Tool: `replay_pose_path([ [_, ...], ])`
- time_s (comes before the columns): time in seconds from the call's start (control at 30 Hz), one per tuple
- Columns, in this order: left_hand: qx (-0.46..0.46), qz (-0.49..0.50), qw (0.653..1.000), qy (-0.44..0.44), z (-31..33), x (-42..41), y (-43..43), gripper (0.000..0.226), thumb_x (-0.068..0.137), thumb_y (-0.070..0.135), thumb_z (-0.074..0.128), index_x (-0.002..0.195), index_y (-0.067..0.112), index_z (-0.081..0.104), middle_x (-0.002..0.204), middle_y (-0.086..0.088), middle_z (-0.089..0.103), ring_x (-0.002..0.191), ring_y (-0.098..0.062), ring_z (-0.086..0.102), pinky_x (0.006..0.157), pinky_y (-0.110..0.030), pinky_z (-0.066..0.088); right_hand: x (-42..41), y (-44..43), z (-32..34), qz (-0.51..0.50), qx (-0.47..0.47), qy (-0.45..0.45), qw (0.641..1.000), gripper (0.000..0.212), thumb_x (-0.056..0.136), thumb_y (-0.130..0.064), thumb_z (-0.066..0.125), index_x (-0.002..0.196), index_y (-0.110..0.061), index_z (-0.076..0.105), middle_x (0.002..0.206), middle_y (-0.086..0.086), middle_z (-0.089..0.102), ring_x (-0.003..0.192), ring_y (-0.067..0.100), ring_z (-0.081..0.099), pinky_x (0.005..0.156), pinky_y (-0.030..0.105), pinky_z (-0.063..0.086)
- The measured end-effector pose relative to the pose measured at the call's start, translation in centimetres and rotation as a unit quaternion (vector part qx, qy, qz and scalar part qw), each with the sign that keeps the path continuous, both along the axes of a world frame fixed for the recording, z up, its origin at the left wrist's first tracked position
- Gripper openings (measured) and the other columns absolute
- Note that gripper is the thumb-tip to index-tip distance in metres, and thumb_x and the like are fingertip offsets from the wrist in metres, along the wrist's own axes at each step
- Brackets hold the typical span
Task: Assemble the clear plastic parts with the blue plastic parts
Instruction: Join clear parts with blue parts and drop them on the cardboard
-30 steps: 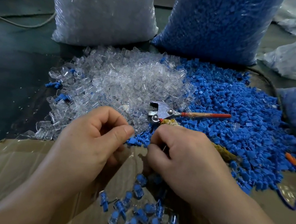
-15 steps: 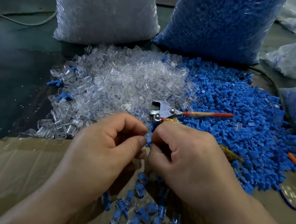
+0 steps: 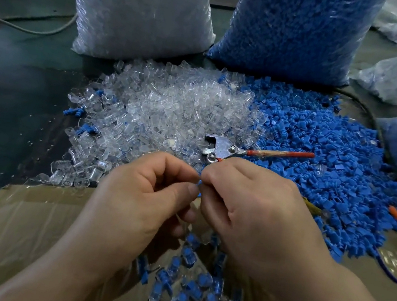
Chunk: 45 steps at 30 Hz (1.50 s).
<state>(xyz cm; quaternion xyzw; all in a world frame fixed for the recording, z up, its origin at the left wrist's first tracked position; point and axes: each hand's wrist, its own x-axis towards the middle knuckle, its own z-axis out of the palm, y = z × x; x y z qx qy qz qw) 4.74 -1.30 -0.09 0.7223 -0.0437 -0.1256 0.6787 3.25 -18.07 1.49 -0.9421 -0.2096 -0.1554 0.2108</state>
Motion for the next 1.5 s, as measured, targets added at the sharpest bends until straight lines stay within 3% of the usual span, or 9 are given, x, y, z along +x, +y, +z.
replay_pose_path([
  [0.17, -0.105, -0.001, 0.991, 0.077, 0.1, 0.2, 0.3, 0.036, 0.054, 0.035, 0.078, 0.084, 0.016, 0.075, 0.065, -0.015, 0.066, 0.051, -0.021, 0.059, 0.047, -0.028, 0.05, 0.0, 0.0, -0.2, 0.027, 0.012, 0.025, 0.999, 0.019, 0.093, -0.018, 0.053, 0.108, -0.014, 0.065, 0.099, 0.0, 0.064, 0.084, 0.021, 0.059, 0.066, 0.041, 0.052],
  [0.3, -0.068, 0.012, 0.996, 0.048, -0.2, 0.1, 0.1, 0.033, 0.055, 0.034, 0.08, 0.083, 0.019, 0.073, 0.067, -0.014, 0.067, 0.054, -0.024, 0.061, 0.048, -0.029, 0.052, 0.1, -0.7, -0.1, 0.034, 0.018, 0.019, 0.999, 0.022, 0.094, -0.022, 0.053, 0.112, -0.019, 0.064, 0.11, -0.004, 0.058, 0.097, 0.017, 0.054, 0.074, 0.038, 0.052],
  [0.37, -0.051, 0.022, 0.997, 0.045, -0.3, 0.2, 0.1, 0.019, 0.066, 0.025, 0.08, 0.082, 0.021, 0.072, 0.065, -0.014, 0.067, 0.052, -0.024, 0.06, 0.048, -0.031, 0.052, 0.6, -1.7, -0.1, -0.015, -0.026, 0.017, 0.999, 0.035, 0.09, -0.035, 0.053, 0.125, -0.032, 0.052, 0.126, -0.01, 0.053, 0.117, 0.015, 0.048, 0.094, 0.038, 0.05],
  [0.5, -0.015, 0.043, 0.999, 0.023, -0.7, 0.6, 0.5, 0.017, 0.082, 0.009, 0.073, 0.083, 0.026, 0.072, 0.06, -0.01, 0.066, 0.046, -0.017, 0.06, 0.046, -0.022, 0.051, 2.2, -4.9, -0.1, -0.149, -0.169, 0.142, 0.964, 0.079, 0.082, -0.069, 0.049, 0.144, -0.04, 0.01, 0.155, -0.008, 0.02, 0.145, 0.02, 0.014, 0.119, 0.044, 0.017],
  [0.63, 0.006, 0.032, 0.999, 0.01, -0.9, 0.8, 0.3, 0.025, 0.085, 0.004, 0.07, 0.08, 0.029, 0.071, 0.06, -0.011, 0.067, 0.047, -0.018, 0.061, 0.046, -0.02, 0.05, 2.9, -6.1, -0.5, -0.143, -0.223, 0.159, 0.951, 0.079, 0.08, -0.076, 0.039, 0.145, -0.039, 0.013, 0.152, -0.008, 0.027, 0.138, 0.022, 0.026, 0.115, 0.041, 0.021],
  [0.83, 0.008, 0.028, 1.0, 0.006, -1.1, 0.8, 0.2, 0.025, 0.085, 0.005, 0.07, 0.08, 0.029, 0.072, 0.059, -0.01, 0.067, 0.046, -0.018, 0.06, 0.046, -0.02, 0.05, 3.9, -6.5, -0.4, -0.143, -0.213, 0.142, 0.956, 0.069, 0.081, -0.067, 0.05, 0.14, -0.041, 0.026, 0.137, -0.016, 0.042, 0.116, 0.018, 0.039, 0.101, 0.041, 0.032],
  [1.1, -0.019, 0.054, 0.998, -0.013, -0.8, 0.9, 0.1, 0.018, 0.082, 0.013, 0.072, 0.079, 0.03, 0.071, 0.061, -0.007, 0.067, 0.047, -0.017, 0.06, 0.045, -0.019, 0.049, 3.4, -6.8, 1.0, -0.19, -0.09, 0.064, 0.975, 0.055, 0.082, -0.052, 0.049, 0.131, -0.029, 0.048, 0.111, -0.01, 0.054, 0.098, 0.016, 0.043, 0.081, 0.033, 0.036],
  [1.23, -0.086, 0.085, 0.993, -0.004, -0.9, 0.9, 0.2, 0.017, 0.067, 0.028, 0.07, 0.084, 0.028, 0.071, 0.061, -0.007, 0.064, 0.047, -0.02, 0.056, 0.045, -0.03, 0.049, 1.8, -5.2, 2.0, -0.12, -0.056, 0.069, 0.989, 0.044, 0.084, -0.052, 0.042, 0.119, -0.029, 0.054, 0.092, -0.014, 0.055, 0.076, 0.003, 0.049, 0.061, 0.018, 0.035],
  [1.5, -0.067, 0.082, 0.993, -0.06, -1.1, 1.0, 0.8, 0.022, 0.069, 0.044, 0.074, 0.087, 0.031, 0.071, 0.066, -0.006, 0.066, 0.051, -0.017, 0.057, 0.044, -0.026, 0.048, 0.7, -4.4, 2.1, -0.04, -0.118, 0.1, 0.987, 0.06, 0.08, -0.055, 0.042, 0.131, -0.025, 0.056, 0.104, -0.014, 0.065, 0.091, 0.014, 0.057, 0.077, 0.034, 0.052],
])
